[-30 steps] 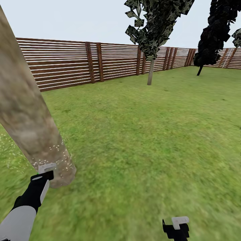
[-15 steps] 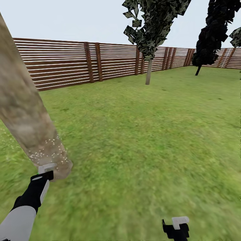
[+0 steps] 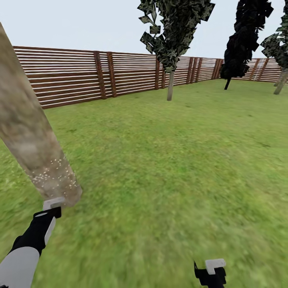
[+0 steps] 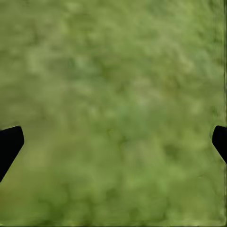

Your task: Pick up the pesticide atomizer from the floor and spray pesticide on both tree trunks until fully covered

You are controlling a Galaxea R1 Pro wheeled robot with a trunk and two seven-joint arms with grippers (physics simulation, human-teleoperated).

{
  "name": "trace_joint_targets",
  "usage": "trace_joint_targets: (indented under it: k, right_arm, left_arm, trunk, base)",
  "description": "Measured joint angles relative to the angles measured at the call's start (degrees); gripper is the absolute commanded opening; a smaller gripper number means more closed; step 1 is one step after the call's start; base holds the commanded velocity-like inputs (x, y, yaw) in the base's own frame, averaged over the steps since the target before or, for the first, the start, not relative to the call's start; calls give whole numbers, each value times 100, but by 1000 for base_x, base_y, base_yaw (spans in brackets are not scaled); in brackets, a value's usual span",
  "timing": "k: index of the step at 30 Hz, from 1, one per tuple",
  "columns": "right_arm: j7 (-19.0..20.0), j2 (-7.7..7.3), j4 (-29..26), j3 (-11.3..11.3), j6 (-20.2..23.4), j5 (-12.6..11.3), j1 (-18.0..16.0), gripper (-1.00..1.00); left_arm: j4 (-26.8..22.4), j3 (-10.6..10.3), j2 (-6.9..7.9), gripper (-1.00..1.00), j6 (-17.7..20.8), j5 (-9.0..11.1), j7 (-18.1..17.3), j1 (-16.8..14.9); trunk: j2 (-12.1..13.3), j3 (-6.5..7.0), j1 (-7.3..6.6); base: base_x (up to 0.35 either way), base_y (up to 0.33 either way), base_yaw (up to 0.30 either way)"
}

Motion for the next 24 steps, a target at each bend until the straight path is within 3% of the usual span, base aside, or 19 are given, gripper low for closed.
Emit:
trace_joint_targets:
  k: [8, 13, 14, 15, 16, 17, 20, 21, 23, 24]
  right_arm:
    - [1, 5, -6, 0, -1, 0, -1, 100]
    - [5, 1, 2, 0, 0, 0, -1, 100]
    - [22, 1, 3, 3, 0, 17, -1, 100]
    - [33, 1, 3, 6, 0, 47, -1, 100]
    - [40, 1, 0, 10, 0, 146, -1, 100]
    - [46, 2, -2, 15, 0, 284, -1, 100]
    - [182, 29, -63, 17, 9, 1388, -1, 100]
    - [381, 45, -219, 13, 23, 1739, -2, 100]
    - [1340, 59, -863, 2, 90, 2252, -4, 100]
    - [2302, 60, -1351, -3, 288, 2380, -4, 100]
  left_arm:
    - [167, -14, -8, -100, -78, -2, 1, 11]
    - [168, -147, 23, -100, -165, -3, -134, 658]
    - [187, -559, 56, -100, -593, -179, -720, 964]
    - [199, -792, 84, -100, -862, -369, -1133, 1120]
    - [234, -991, 138, -100, -1154, -668, -1701, 1233]
    - [253, -1052, 180, -100, -1285, -955, -2177, 1281]
    - [316, -1102, 289, -100, -1436, -2162, -3873, 1317]
    - [306, -1101, 302, -100, -1449, -2458, -4241, 1313]
    - [282, -1108, 304, -100, -1527, -2865, -4724, 1301]
    - [279, -1168, 291, -100, -1732, -3082, -4979, 1293]
  trunk:
    - [0, 29, 0]
    - [0, 29, -2]
    - [0, 29, -3]
    - [0, 29, -3]
    - [0, 29, -3]
    - [0, 30, -3]
    - [0, 30, -3]
    - [0, 30, -4]
    - [0, 31, -4]
    - [0, 31, -4]
  base:
    - [-320, 153, -192]
    - [-220, 110, -5]
    - [-25, 11, 0]
    - [-10, 5, 0]
    - [-5, 2, 0]
    - [-3, 1, 0]
    - [0, 0, 0]
    - [0, 0, 0]
    - [0, 0, 0]
    - [0, 0, 0]
